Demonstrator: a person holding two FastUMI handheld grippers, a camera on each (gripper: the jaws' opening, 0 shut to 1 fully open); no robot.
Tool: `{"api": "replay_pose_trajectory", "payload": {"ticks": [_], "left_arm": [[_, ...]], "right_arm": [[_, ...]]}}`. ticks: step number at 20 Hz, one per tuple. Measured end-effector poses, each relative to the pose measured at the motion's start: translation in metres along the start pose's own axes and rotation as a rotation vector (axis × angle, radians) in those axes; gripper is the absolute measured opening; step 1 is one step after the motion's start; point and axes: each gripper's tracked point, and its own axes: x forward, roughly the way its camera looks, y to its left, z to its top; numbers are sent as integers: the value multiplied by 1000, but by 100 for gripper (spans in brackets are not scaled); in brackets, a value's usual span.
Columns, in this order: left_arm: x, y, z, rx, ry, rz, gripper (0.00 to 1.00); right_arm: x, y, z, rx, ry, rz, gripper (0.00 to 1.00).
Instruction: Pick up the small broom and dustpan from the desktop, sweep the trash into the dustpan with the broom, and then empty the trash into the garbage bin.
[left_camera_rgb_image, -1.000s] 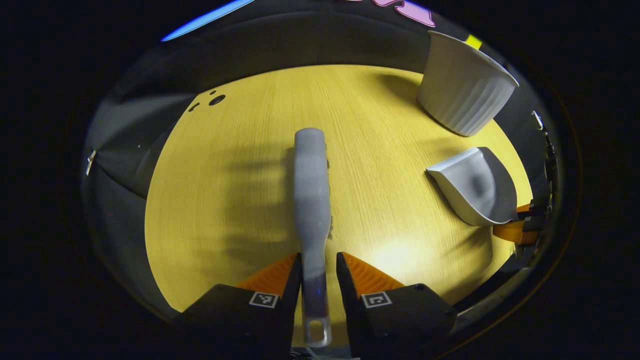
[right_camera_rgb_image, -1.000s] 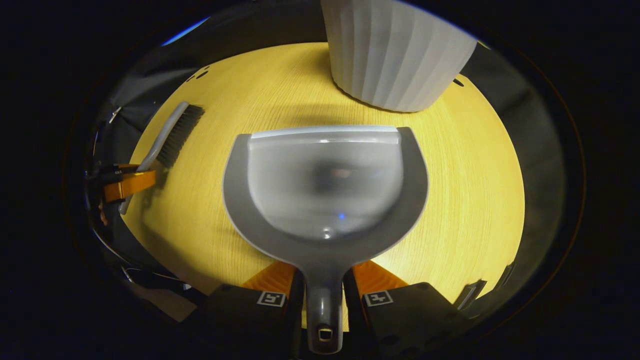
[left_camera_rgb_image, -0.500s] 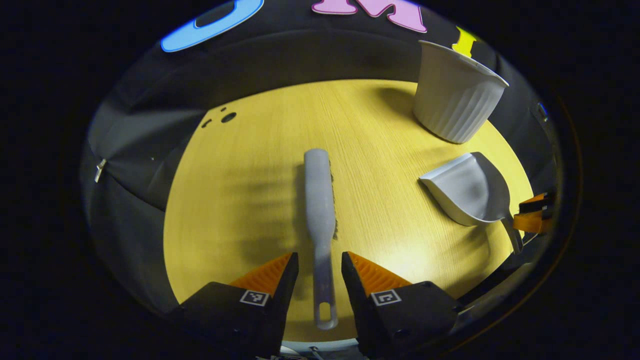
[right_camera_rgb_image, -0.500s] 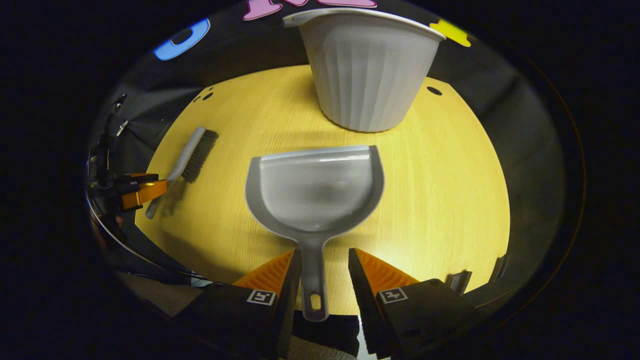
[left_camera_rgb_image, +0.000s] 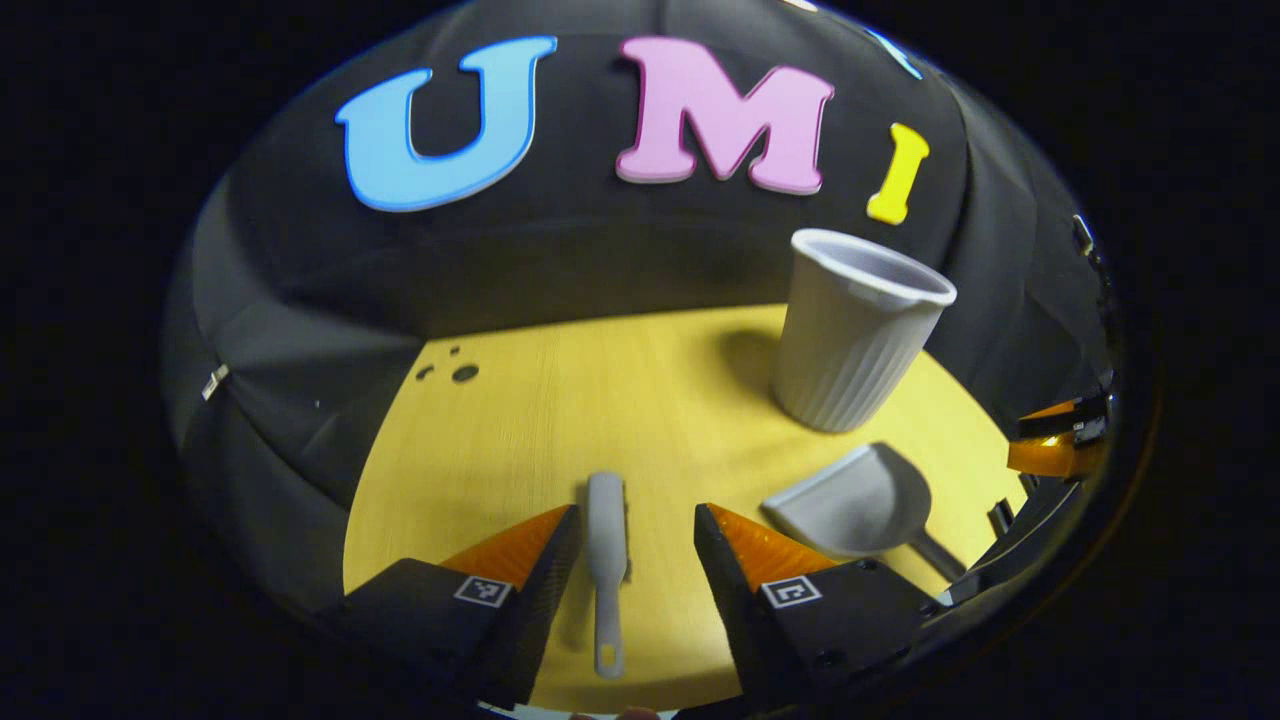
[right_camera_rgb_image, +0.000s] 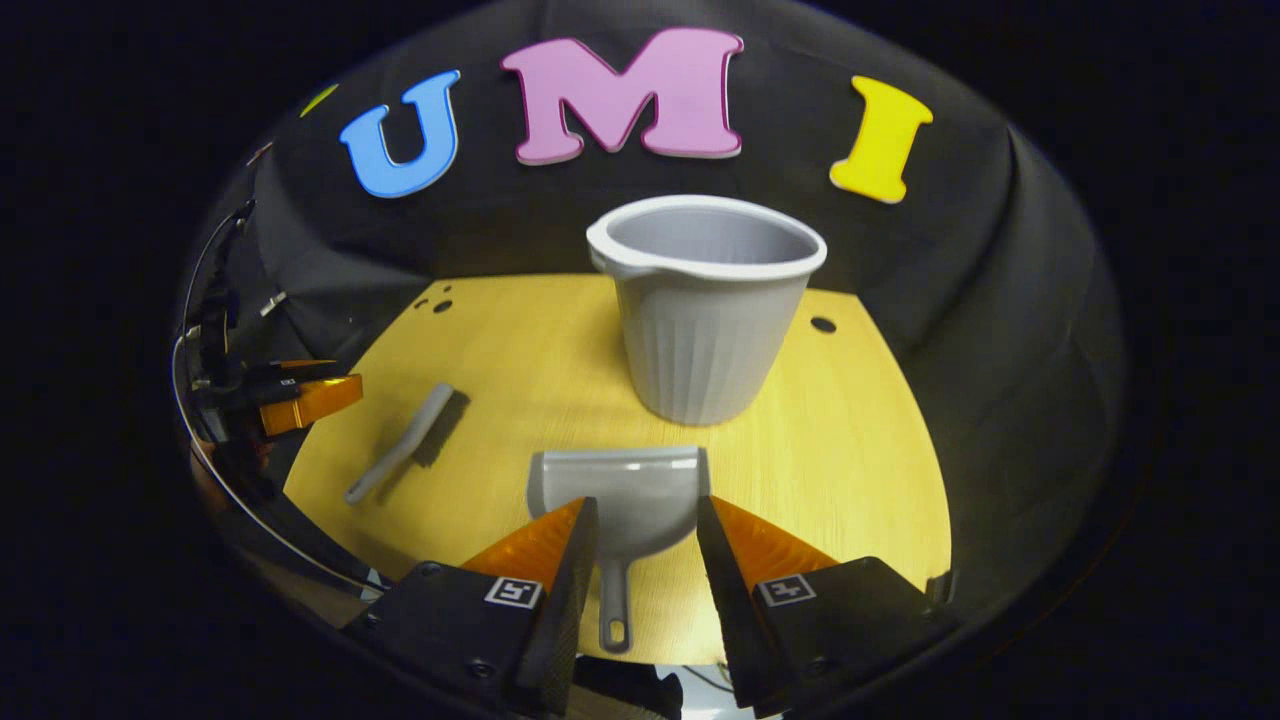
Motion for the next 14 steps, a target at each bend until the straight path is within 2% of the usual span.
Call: {"api": "replay_pose_trajectory", "payload": {"ticks": [2,3,4,5,6,8,11,14], "left_arm": [[-8,-5,35,40,-108,5,81],[-13,-8,50,54,-161,6,83],[-20,-13,62,63,-205,-8,86],[-23,-20,74,67,-236,-21,88],[-28,-24,83,67,-264,-33,91],[-37,-32,97,52,-310,-50,97],[-45,-30,108,40,-342,-46,98],[-46,-28,105,41,-336,-42,98]], "right_arm": [[-7,1,26,-18,-84,1,64],[-10,1,36,-24,-120,-4,69],[-14,1,43,-26,-155,-8,82],[-18,2,54,-27,-188,-12,87],[-25,1,64,-31,-219,-21,98],[-31,-3,77,-39,-281,-48,100],[-44,-4,93,-50,-359,-72,98],[-53,-5,101,-30,-387,-88,98]]}}
